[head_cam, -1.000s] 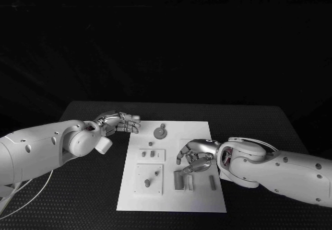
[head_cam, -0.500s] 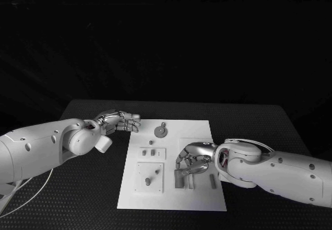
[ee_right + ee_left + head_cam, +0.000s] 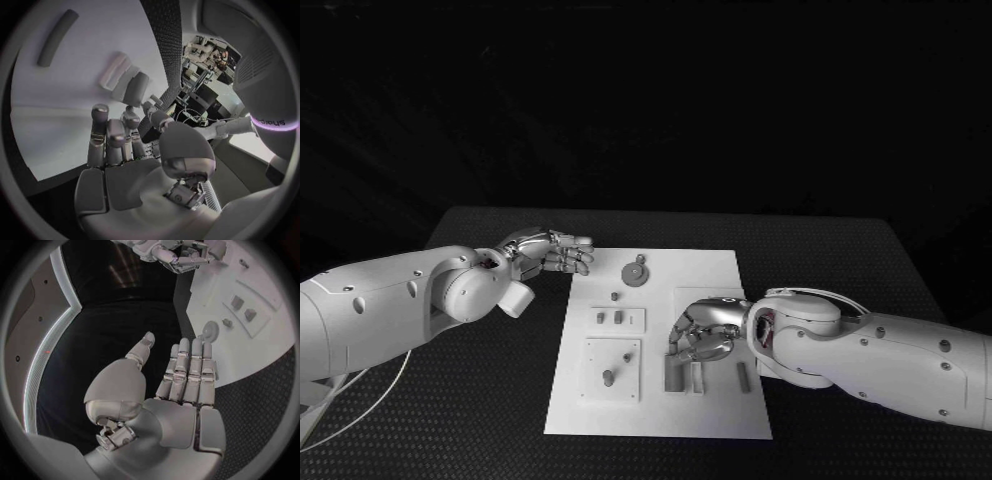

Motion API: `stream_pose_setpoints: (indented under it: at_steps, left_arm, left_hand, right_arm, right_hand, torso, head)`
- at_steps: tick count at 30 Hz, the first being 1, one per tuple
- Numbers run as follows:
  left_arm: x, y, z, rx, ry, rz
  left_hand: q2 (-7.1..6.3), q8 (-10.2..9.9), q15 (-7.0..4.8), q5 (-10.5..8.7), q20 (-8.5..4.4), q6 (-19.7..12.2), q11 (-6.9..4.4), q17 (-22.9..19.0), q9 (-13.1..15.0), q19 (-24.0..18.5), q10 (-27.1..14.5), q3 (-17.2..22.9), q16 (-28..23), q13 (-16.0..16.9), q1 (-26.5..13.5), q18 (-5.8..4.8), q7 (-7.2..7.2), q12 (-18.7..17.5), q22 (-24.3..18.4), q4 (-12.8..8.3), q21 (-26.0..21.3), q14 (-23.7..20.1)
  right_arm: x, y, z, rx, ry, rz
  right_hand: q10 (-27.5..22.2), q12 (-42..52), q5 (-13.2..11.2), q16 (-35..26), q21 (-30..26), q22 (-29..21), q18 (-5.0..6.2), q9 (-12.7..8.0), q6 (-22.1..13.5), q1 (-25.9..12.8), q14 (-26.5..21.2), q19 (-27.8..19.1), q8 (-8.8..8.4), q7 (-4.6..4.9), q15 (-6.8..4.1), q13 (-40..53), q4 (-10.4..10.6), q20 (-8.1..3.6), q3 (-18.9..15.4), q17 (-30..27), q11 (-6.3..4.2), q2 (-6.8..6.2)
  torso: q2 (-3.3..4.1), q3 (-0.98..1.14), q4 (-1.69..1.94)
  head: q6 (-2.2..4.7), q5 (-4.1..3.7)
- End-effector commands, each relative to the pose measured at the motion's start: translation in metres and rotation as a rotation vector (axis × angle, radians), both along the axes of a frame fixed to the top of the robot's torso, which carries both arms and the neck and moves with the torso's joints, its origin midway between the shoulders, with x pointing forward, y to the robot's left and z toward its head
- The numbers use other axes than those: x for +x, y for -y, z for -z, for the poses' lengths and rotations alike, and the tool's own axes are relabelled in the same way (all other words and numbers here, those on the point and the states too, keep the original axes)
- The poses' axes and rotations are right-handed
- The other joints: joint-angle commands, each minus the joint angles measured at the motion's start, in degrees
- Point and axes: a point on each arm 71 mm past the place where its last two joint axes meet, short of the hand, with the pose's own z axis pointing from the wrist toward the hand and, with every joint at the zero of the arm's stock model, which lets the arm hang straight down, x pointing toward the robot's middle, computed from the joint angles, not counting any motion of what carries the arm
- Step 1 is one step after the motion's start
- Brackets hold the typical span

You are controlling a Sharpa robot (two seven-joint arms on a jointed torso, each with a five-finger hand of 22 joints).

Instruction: Assemble the parts on the task board

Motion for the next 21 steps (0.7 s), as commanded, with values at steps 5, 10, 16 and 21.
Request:
stream_pose_setpoints:
  at_steps: [5, 10, 16, 21]
  left_arm:
    - [-0.0008, 0.0014, -0.0010, -0.008, 0.002, 0.013]
    - [-0.0008, 0.0016, -0.0010, -0.007, 0.002, 0.014]
    - [-0.0011, 0.0015, -0.0010, -0.007, 0.001, 0.014]
    - [-0.0011, 0.0008, -0.0010, -0.007, 0.001, 0.013]
  left_hand:
    - [0.12, -0.4, 0.07, -0.02, -0.21, -0.2, -0.26, 0.1, -0.1, 0.1, 0.1, -0.3, -0.3, 0.1, -1.0, 0.32, 0.01, 0.1, -0.1, 0.0, 0.1, 0.2]
    - [0.29, -0.4, 0.07, -0.02, -0.21, -0.3, -0.26, 0.1, -0.1, 0.1, 0.1, -0.3, -0.3, 0.1, -1.3, 0.33, 0.03, 0.1, -0.1, 0.1, 0.1, 0.2]
    - [0.32, -0.4, 0.07, -0.02, -0.22, -0.3, -0.26, 0.1, -0.1, 0.1, 0.1, -0.3, -0.3, 0.1, -1.4, 0.33, 0.04, 0.1, -0.1, 0.1, 0.1, 0.2]
    - [0.33, -0.4, 0.07, -0.02, -0.22, -0.3, -0.26, 0.1, -0.1, 0.1, 0.1, -0.2, -0.3, 0.1, -1.4, 0.33, 0.04, 0.1, -0.1, 0.1, 0.1, 0.2]
  right_arm:
    - [-0.0030, -0.0003, 0.0120, -0.096, 0.034, -0.048]
    - [-0.0013, -0.0003, 0.0143, -0.101, 0.050, -0.049]
    - [-0.0029, -0.0031, 0.0153, -0.105, 0.079, -0.075]
    - [-0.0042, -0.0048, 0.0137, -0.099, 0.137, -0.111]
  right_hand:
    - [-0.4, 0.6, 0.2, 0.1, 0.2, 1.2, 1.67, -0.3, 0.9, 0.3, -0.3, -0.7, 0.00, 1.60, 0.30, -0.1, -0.6, 0.09, 0.3, 0.2, 0.09, 4.09]
    - [-0.6, 0.9, 0.2, 0.1, 0.5, 1.3, 1.67, -0.6, 1.0, 0.4, -0.4, -1.0, -0.02, 1.62, 0.34, -0.3, -3.0, 0.21, 0.0, 0.2, 0.12, 6.22]
    - [-0.7, 1.0, 0.2, 0.2, 0.7, 1.2, 1.67, -0.8, 1.1, 0.9, -0.5, -1.1, 0.00, 1.59, 0.33, -0.4, -4.2, 0.23, 0.2, 0.3, 0.10, 7.06]
    - [-0.7, 1.3, 0.2, 0.2, 1.0, 1.3, 1.67, -0.9, 1.8, 2.7, -0.5, -1.3, 0.38, 1.43, 0.23, -0.5, -4.4, 0.15, 0.6, 0.3, -0.03, 6.78]
  torso:
    - [-0.01, -0.01, 0.07]
    - [0.01, -0.02, 0.03]
    - [0.03, 0.02, 0.03]
    - [0.03, 0.05, 0.02]
  head:
    - [-0.11, 0.08]
    - [-0.16, 0.14]
    - [-0.29, 0.22]
    - [-0.39, 0.28]
